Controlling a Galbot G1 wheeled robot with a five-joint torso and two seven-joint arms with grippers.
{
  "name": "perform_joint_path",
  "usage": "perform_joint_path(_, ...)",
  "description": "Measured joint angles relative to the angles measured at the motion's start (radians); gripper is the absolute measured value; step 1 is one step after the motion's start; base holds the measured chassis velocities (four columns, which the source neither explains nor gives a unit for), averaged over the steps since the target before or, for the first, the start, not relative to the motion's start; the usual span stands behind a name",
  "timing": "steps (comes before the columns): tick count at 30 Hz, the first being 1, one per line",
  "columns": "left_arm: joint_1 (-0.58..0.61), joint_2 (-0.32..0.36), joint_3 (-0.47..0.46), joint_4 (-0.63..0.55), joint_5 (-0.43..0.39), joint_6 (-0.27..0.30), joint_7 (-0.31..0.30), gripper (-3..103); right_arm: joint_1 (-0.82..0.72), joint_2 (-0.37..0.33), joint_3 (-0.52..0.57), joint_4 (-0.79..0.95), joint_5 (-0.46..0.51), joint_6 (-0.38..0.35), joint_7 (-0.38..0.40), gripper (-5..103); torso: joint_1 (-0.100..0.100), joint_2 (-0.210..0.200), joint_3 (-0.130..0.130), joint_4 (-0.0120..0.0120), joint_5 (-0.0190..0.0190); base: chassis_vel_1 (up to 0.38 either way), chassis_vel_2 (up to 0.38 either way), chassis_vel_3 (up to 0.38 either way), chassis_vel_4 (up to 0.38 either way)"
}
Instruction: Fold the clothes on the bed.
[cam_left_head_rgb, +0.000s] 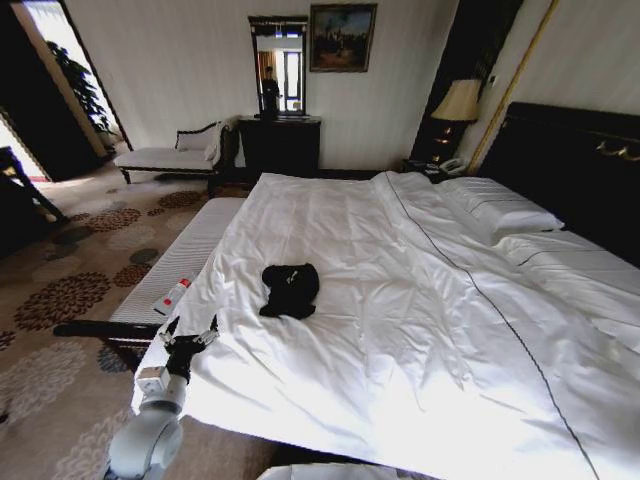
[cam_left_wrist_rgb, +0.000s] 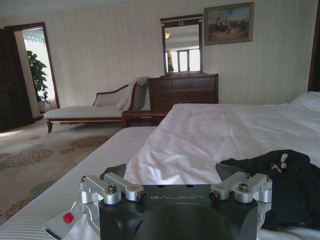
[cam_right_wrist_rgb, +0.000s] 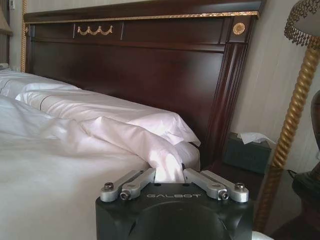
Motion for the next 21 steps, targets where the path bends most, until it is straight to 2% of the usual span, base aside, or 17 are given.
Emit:
perform_joint_path(1,0.001,0.000,0.001,-0.001,0.001,0.000,0.000,100,0.000,0.005,0.000,0.000,-0.003,0.003,0.000,9,0.000,0.000,0.000,-0.0002,0.0000,0.000,0.000,0.000,0.000)
perform_joint_path(4,0.002,0.000,0.001,-0.002,0.001,0.000,0.000,100,-0.001,0.009,0.000,0.000,-0.008,0.006,0.000,9,0.000,0.000,0.000,-0.0004,0.0000,0.000,0.000,0.000,0.000)
perform_joint_path(5,0.005,0.000,0.000,-0.005,0.002,0.000,0.000,100,-0.002,0.016,0.001,0.001,-0.017,0.013,-0.001,20,0.000,0.000,0.000,-0.0006,0.0000,0.000,0.000,0.000,0.000)
perform_joint_path(7,0.007,0.001,0.000,-0.009,0.003,0.000,0.000,100,-0.003,0.021,0.007,0.001,-0.023,0.022,-0.005,30,0.000,0.000,0.000,-0.0006,-0.0002,0.000,0.000,0.000,0.000)
perform_joint_path(8,0.007,0.001,0.000,-0.009,0.003,0.000,0.000,100,-0.003,0.021,0.007,0.001,-0.023,0.022,-0.005,30,0.000,0.000,0.000,-0.0006,-0.0002,0.000,0.000,0.000,0.000)
perform_joint_path(10,0.012,0.000,0.000,-0.014,0.005,0.000,0.000,100,-0.007,0.022,0.012,0.001,-0.034,0.046,-0.020,42,0.000,0.000,0.000,-0.0003,-0.0005,0.000,0.000,0.000,0.000)
perform_joint_path(13,0.015,0.000,0.000,-0.015,0.007,0.000,-0.001,100,-0.012,0.025,0.018,0.003,-0.038,0.058,-0.025,47,0.000,0.000,0.000,-0.0002,-0.0005,0.000,0.000,0.000,0.000)
perform_joint_path(16,0.018,-0.001,0.001,-0.018,0.009,0.000,-0.001,100,-0.018,0.028,0.028,0.008,-0.038,0.065,-0.027,63,0.000,0.000,0.000,-0.0002,-0.0004,0.000,0.000,0.000,0.000)
perform_joint_path(18,0.019,-0.001,0.001,-0.019,0.010,0.000,-0.001,100,-0.019,0.028,0.030,0.009,-0.038,0.066,-0.027,63,0.000,0.000,0.000,-0.0001,-0.0004,0.000,0.000,0.000,0.000)
perform_joint_path(21,0.020,-0.001,0.002,-0.020,0.010,0.000,-0.002,100,-0.028,0.030,0.037,0.029,-0.031,0.076,-0.027,80,0.000,0.000,0.000,-0.0001,-0.0002,0.000,0.000,0.000,0.000)
